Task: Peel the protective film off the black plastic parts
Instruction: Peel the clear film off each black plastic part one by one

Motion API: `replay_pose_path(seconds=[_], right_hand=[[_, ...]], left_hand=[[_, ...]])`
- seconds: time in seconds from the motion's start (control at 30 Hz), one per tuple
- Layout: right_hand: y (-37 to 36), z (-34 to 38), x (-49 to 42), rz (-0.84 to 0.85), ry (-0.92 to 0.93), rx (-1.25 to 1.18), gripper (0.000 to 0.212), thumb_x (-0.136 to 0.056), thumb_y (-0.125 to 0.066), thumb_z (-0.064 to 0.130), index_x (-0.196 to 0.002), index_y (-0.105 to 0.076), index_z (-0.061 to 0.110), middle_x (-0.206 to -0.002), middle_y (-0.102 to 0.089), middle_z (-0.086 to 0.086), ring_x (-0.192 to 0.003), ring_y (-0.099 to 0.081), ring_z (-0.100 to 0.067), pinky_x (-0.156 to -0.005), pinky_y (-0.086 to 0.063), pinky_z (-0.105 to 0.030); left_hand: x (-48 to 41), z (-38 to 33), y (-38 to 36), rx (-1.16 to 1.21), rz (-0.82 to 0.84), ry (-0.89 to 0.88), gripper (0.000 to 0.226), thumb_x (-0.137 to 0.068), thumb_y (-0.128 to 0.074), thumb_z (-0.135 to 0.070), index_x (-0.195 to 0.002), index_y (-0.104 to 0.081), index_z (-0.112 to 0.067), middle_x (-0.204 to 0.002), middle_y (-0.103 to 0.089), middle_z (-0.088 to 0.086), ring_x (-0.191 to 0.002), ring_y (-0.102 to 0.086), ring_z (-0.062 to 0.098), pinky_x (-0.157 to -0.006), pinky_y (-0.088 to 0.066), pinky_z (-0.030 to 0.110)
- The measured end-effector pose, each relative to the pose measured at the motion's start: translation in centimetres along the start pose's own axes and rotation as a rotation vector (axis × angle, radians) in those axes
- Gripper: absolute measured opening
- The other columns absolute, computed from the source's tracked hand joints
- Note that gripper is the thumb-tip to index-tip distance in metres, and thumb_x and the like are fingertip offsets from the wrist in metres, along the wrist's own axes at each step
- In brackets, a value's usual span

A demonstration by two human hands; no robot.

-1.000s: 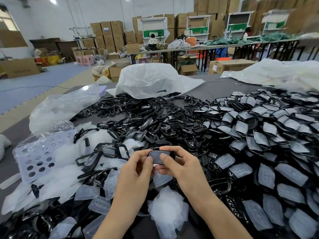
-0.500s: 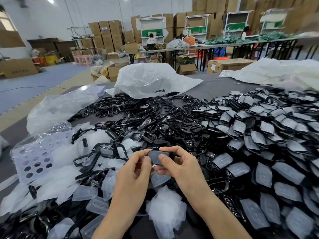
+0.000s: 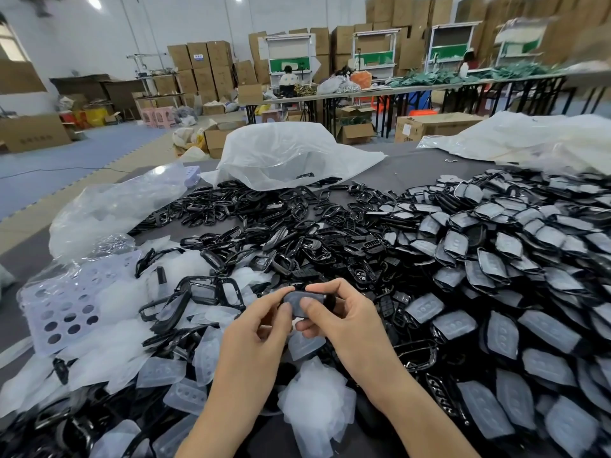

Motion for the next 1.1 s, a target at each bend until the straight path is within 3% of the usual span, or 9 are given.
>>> replay_pose_path(seconds=[0.1, 0.2, 0.27, 0.4, 0.47, 0.63, 0.8, 0.93, 1.1], right_hand=[[-0.4, 0.2, 0.1, 0.038, 0.018, 0.033, 0.011, -0.097, -0.064, 0.007, -0.106, -0.066, 0.011, -0.09, -0.077, -0.007, -0.078, -0.075, -0.019, -0.069, -0.058, -0.021], [-0.6, 0.3, 0.2, 0.057, 0.024, 0.048, 0.012, -0.096, -0.065, 0.008, -0.107, -0.066, 0.012, -0.09, -0.077, -0.004, -0.077, -0.074, -0.015, -0.069, -0.058, -0.02], [-0.4, 0.4, 0.1, 0.039, 0.038, 0.06, 0.013, -0.095, -0.066, 0.007, -0.106, -0.067, 0.015, -0.089, -0.077, -0.004, -0.076, -0.074, -0.015, -0.068, -0.057, -0.02], [-0.2, 0.4, -0.1, 0.016, 0.058, 0.062, 0.018, -0.095, -0.065, 0.005, -0.103, -0.067, 0.022, -0.09, -0.077, -0.005, -0.076, -0.074, -0.021, -0.068, -0.057, -0.022], [-0.3, 0.3, -0.1, 0.019, 0.053, 0.053, 0.019, -0.095, -0.066, 0.006, -0.102, -0.068, 0.024, -0.091, -0.077, -0.005, -0.079, -0.075, -0.024, -0.069, -0.057, -0.022], [-0.3, 0.1, -0.1, 0.005, 0.057, 0.061, 0.017, -0.09, -0.073, 0.009, -0.1, -0.066, 0.022, -0.087, -0.076, -0.003, -0.074, -0.074, -0.019, -0.067, -0.057, -0.022], [-0.1, 0.0, -0.1, 0.008, 0.05, 0.09, 0.016, -0.094, -0.067, 0.008, -0.104, -0.065, 0.02, -0.087, -0.076, -0.003, -0.076, -0.074, -0.022, -0.067, -0.057, -0.023], [-0.1, 0.0, -0.2, 0.014, 0.043, 0.098, 0.017, -0.095, -0.065, 0.007, -0.105, -0.065, 0.021, -0.088, -0.076, -0.001, -0.075, -0.073, -0.019, -0.067, -0.057, -0.021], [-0.1, 0.1, 0.0, 0.024, 0.034, 0.092, 0.02, -0.096, -0.061, 0.004, -0.105, -0.066, 0.021, -0.088, -0.076, 0.004, -0.071, -0.072, -0.013, -0.068, -0.056, -0.02]], left_hand=[[-0.1, 0.2, -0.1, 0.04, 0.012, 0.005, 0.03, -0.095, -0.062, -0.018, -0.096, -0.069, -0.047, -0.077, -0.067, 0.003, -0.061, -0.058, 0.016, -0.054, -0.047, 0.021], [0.0, 0.8, -0.2, 0.085, -0.008, 0.049, 0.023, -0.094, -0.063, -0.02, -0.093, -0.067, -0.042, -0.079, -0.064, 0.009, -0.076, -0.062, 0.035, -0.072, -0.057, 0.045], [0.2, 0.7, -0.4, 0.09, -0.004, 0.047, 0.019, -0.095, -0.061, -0.02, -0.093, -0.065, -0.038, -0.083, -0.069, 0.005, -0.079, -0.067, 0.03, -0.077, -0.056, 0.052], [0.6, -0.4, -0.4, 0.081, 0.024, -0.003, 0.027, -0.103, -0.047, -0.013, -0.101, -0.066, -0.031, -0.089, -0.074, -0.008, -0.082, -0.069, 0.007, -0.071, -0.053, 0.018], [0.7, -0.6, -0.3, 0.076, 0.022, -0.001, 0.029, -0.103, -0.045, -0.01, -0.103, -0.067, -0.028, -0.087, -0.074, -0.01, -0.078, -0.068, 0.003, -0.065, -0.048, 0.009], [0.7, -0.8, -0.4, -0.041, 0.008, -0.035, 0.028, -0.101, -0.048, -0.014, -0.102, -0.065, -0.036, -0.08, -0.072, -0.015, -0.062, -0.062, 0.004, -0.054, -0.043, 0.012], [0.9, -0.9, -0.4, -0.061, 0.006, -0.052, 0.031, -0.1, -0.048, -0.021, -0.103, -0.062, -0.048, -0.082, -0.072, -0.015, -0.062, -0.063, 0.012, -0.056, -0.05, 0.026], [0.8, -1.0, -0.5, -0.051, 0.016, -0.058, 0.03, -0.101, -0.05, -0.02, -0.104, -0.063, -0.047, -0.086, -0.073, -0.018, -0.074, -0.069, 0.005, -0.061, -0.05, 0.014], [0.8, -1.0, -0.4, -0.038, -0.002, -0.045, 0.027, -0.1, -0.052, -0.022, -0.101, -0.064, -0.046, -0.085, -0.073, -0.021, -0.077, -0.069, 0.002, -0.062, -0.05, 0.012]])
Point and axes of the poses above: each hand's wrist, its own x-axis away from the middle knuckle, its own y-axis out of the back of the hand, z = x × y, the point moved 9 cm from there along -x, towards the middle knuckle
